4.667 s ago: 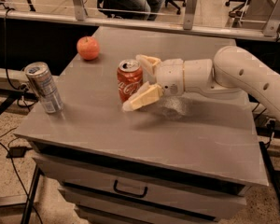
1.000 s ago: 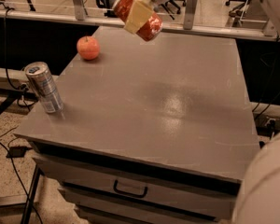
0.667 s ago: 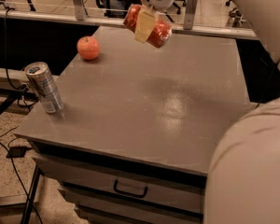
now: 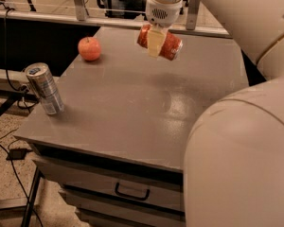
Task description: Knock coke can over
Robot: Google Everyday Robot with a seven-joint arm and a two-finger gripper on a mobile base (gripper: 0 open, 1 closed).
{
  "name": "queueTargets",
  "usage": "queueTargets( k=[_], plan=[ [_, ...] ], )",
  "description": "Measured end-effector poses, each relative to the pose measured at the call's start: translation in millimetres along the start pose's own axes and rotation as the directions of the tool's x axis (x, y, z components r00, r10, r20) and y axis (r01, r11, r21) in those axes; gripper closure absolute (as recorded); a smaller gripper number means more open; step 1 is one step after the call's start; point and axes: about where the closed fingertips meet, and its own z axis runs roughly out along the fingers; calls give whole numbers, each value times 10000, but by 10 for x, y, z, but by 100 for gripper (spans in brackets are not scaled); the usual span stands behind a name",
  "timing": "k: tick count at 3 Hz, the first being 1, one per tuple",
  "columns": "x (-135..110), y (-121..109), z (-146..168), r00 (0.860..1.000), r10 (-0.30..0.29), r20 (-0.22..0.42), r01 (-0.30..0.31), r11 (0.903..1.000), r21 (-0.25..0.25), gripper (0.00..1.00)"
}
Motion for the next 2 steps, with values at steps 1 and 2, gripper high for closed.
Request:
queueTargets(
  k=[1, 2],
  plan=[
    [4, 43, 249, 9999, -97, -64, 95, 9992, -397, 100],
    [-54, 174, 585, 9998, -159, 151, 175, 9935, -1127, 74]
  ],
)
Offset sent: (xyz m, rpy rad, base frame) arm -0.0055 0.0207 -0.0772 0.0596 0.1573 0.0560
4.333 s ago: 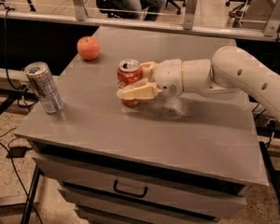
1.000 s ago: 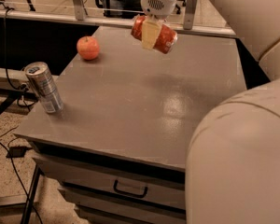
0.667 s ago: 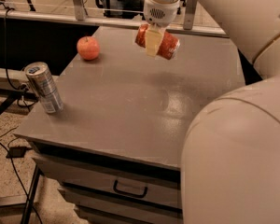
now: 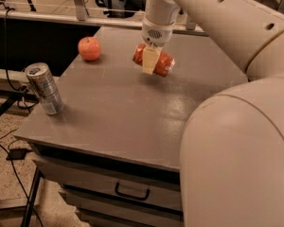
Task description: Knock coke can over
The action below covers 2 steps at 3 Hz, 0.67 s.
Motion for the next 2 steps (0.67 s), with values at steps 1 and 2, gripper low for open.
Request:
queueTargets(
  k=[1, 2],
  plan=[
    [-14, 62, 188, 9999, 13, 100, -9, 9994, -359, 51],
    [-27, 64, 228, 9999, 5, 121, 0, 9992, -390, 28]
  ],
)
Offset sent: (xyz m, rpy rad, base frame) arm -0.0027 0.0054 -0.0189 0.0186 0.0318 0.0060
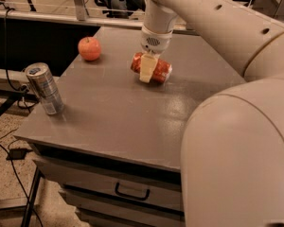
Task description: Knock coke can over
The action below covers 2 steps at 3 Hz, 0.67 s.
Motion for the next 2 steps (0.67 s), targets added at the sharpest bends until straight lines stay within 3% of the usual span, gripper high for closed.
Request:
queueTargets(
  k=[1, 2],
  plan=[
    [-15, -8, 34, 10000, -11, 15, 11, 10000, 1, 0],
    [-18, -9, 40, 10000, -13, 18, 13, 10000, 1, 0]
  ],
)
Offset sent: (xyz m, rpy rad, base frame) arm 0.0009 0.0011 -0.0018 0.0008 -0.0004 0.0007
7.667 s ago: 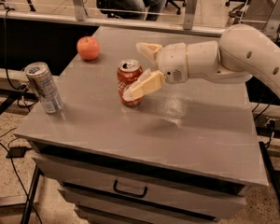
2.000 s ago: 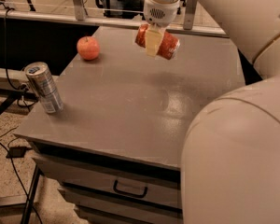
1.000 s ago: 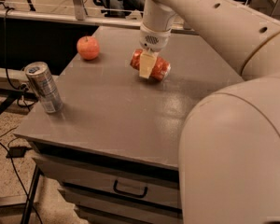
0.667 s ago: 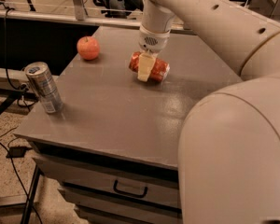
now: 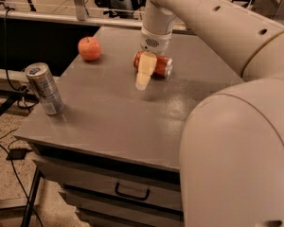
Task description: Knock coke can over
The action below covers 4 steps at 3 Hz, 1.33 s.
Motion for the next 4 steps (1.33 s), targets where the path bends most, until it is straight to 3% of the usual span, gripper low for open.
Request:
queueTargets(
  k=[2, 4],
  plan=[
    [175, -83, -409, 9950, 103, 991, -106, 9999, 22, 0],
    [580, -208, -737, 9702, 341, 2399, -442, 9984, 365, 0]
  ],
)
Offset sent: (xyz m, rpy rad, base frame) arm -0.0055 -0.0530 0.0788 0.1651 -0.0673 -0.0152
